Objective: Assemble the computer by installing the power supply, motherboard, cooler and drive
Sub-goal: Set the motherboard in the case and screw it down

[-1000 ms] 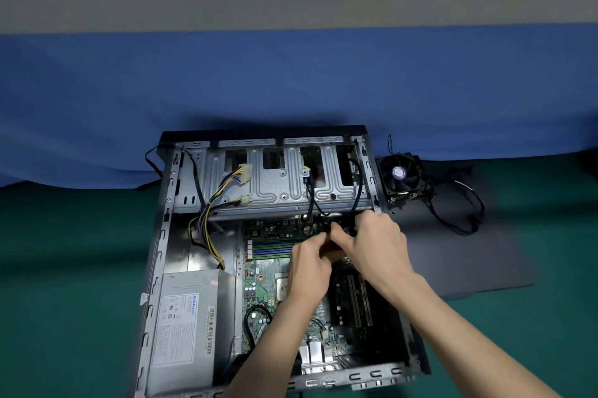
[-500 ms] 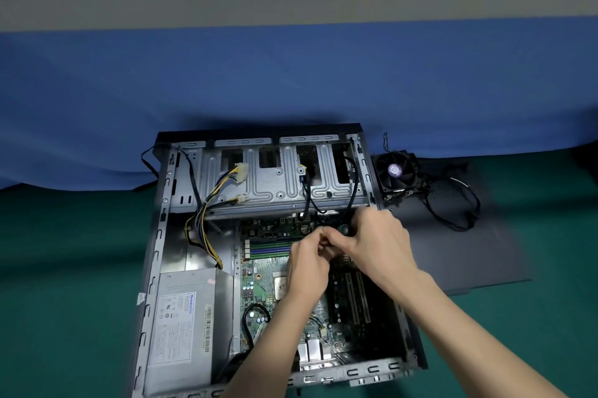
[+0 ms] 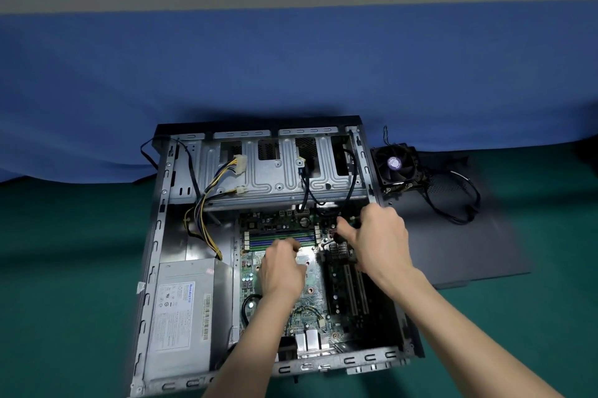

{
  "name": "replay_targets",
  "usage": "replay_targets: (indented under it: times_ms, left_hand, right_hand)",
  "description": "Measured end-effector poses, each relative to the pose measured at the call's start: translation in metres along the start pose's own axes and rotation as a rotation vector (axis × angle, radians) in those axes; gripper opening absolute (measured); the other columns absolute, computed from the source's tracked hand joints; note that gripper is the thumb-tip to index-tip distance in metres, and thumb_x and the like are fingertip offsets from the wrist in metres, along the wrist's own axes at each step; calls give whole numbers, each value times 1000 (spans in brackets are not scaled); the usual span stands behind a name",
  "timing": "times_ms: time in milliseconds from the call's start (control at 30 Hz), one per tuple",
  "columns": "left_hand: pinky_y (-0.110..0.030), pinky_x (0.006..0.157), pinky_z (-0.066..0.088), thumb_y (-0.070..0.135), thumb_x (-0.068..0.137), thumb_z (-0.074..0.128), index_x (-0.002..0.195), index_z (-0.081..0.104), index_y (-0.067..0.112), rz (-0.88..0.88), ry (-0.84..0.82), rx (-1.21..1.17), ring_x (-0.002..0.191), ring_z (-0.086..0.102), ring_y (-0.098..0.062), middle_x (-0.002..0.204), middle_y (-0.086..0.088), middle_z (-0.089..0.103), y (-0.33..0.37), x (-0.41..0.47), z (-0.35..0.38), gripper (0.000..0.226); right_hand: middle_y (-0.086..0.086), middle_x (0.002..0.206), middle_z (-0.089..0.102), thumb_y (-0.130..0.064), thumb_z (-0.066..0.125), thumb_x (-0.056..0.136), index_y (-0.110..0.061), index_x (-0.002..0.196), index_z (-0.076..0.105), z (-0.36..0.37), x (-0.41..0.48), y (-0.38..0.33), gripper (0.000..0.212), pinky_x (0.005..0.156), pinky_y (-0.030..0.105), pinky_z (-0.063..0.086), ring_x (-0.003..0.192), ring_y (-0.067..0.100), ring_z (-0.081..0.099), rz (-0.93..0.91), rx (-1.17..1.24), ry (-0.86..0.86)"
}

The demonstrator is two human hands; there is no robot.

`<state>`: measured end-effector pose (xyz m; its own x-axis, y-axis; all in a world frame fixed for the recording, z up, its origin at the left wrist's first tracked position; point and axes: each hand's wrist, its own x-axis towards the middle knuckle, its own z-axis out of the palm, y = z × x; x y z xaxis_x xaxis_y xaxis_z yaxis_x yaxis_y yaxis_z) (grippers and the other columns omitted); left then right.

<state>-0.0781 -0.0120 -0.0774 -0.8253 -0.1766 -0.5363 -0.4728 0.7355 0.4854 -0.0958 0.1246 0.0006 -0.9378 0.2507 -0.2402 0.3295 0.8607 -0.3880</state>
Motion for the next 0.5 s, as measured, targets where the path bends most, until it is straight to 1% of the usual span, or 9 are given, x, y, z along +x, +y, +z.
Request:
replay_targets:
  times_ms: [33, 67, 133, 167, 233, 300, 367, 433, 500]
  left_hand:
    - [-43, 83, 54, 10, 82, 72, 117, 62, 24, 22, 3, -10, 97, 62, -21, 113, 2, 62, 3, -1, 2, 39]
    - [-44, 84, 53, 10, 83, 71, 117, 62, 25, 51, 9, -8, 98, 62, -21, 115, 2, 62, 7, -3, 4, 38]
    - [-46, 86, 52, 9, 87, 65, 119, 62, 24, 108, 22, 16, 100, 61, -21, 118, 1, 62, 13, -4, 7, 36]
    - [-46, 86, 52, 8, 88, 63, 120, 62, 24, 124, 27, 27, 100, 61, -20, 120, 1, 62, 14, -5, 8, 36]
    - [-45, 85, 53, 5, 88, 60, 120, 62, 24, 131, 28, 26, 99, 61, -20, 119, 0, 62, 14, -4, 9, 36]
    - [-45, 83, 53, 6, 89, 61, 117, 63, 25, 129, 18, 19, 98, 62, -19, 117, 0, 63, 11, -4, 9, 34]
    - [-45, 83, 53, 11, 91, 61, 115, 64, 26, 128, 16, 21, 98, 62, -19, 115, 1, 64, 10, -3, 7, 29]
    - [-44, 84, 53, 17, 92, 61, 114, 64, 28, 118, 18, 10, 98, 61, -19, 115, 3, 64, 10, -1, 6, 25]
    - [-45, 83, 53, 19, 91, 62, 116, 64, 28, 116, 11, 13, 99, 61, -19, 116, 3, 64, 11, 0, 6, 27]
  right_hand:
    - [4, 63, 40, -44, 57, 93, -15, 59, 25, 1, -1, -2, 55, 59, 35, 32, 66, 31, 43, -2, -46, 18]
    - [4, 67, 43, -48, 54, 93, -15, 60, 26, 2, -1, -4, 55, 60, 34, 30, 68, 31, 43, -5, -89, 32]
    - [8, 75, 53, -54, 49, 94, -14, 63, 30, 4, -2, -8, 54, 60, 34, 30, 73, 33, 52, -16, -146, 45]
    - [8, 75, 54, -55, 48, 94, -14, 63, 31, 4, -2, -8, 54, 60, 34, 31, 75, 34, 54, -19, -155, 45]
    - [2, 65, 44, -55, 48, 94, -15, 60, 27, 4, -5, -5, 56, 59, 34, 29, 68, 31, 46, -24, -150, 40]
    - [-1, 58, 33, -53, 50, 94, -16, 58, 27, 3, -8, -3, 56, 57, 34, 26, 62, 28, 37, -31, -127, 35]
    - [-1, 55, 33, -47, 55, 94, -15, 57, 28, 3, -11, 1, 55, 56, 34, 25, 58, 27, 35, -32, -77, 31]
    - [0, 57, 36, -40, 57, 94, -13, 59, 30, 5, -13, 4, 52, 55, 34, 26, 60, 30, 40, -55, -53, 24]
    - [3, 66, 46, -34, 58, 95, -10, 69, 43, 6, -15, 7, 38, 57, 36, 31, 69, 34, 51, -119, -31, 22]
